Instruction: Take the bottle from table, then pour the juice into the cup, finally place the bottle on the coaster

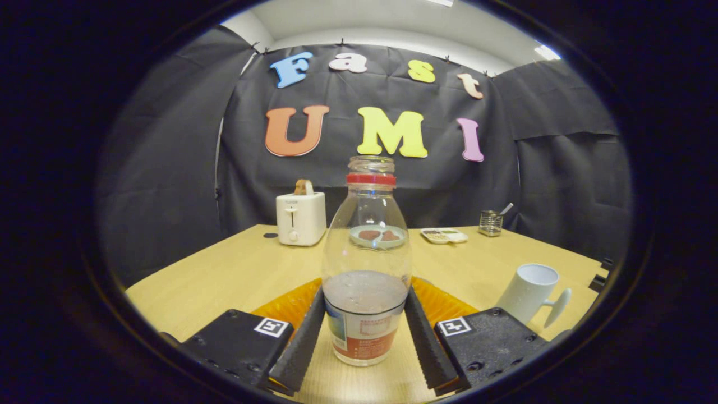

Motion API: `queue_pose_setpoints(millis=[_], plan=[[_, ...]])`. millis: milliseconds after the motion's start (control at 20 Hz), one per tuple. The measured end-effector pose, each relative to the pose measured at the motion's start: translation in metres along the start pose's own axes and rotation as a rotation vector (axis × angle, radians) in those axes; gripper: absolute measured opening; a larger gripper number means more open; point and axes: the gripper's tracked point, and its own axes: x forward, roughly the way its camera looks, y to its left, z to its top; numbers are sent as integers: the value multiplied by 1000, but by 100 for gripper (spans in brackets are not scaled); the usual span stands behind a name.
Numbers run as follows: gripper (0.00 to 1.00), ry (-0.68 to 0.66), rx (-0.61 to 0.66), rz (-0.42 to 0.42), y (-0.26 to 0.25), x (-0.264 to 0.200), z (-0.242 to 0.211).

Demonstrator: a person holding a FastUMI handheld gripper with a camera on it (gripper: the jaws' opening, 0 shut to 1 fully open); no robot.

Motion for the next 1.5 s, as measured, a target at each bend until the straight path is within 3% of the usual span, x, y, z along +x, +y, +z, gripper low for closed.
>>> queue_pose_setpoints(millis=[100,400,700,1050,1250,1500], plan=[[80,-17,2,8,-8,-9,12],[79,-7,227,49,-27,-22,47],[79,-25,325,67,-35,-33,67],[79,-23,667,168,-30,-28,81],[78,-10,700,136,-36,-28,73],[78,-35,805,171,-47,-29,76]])
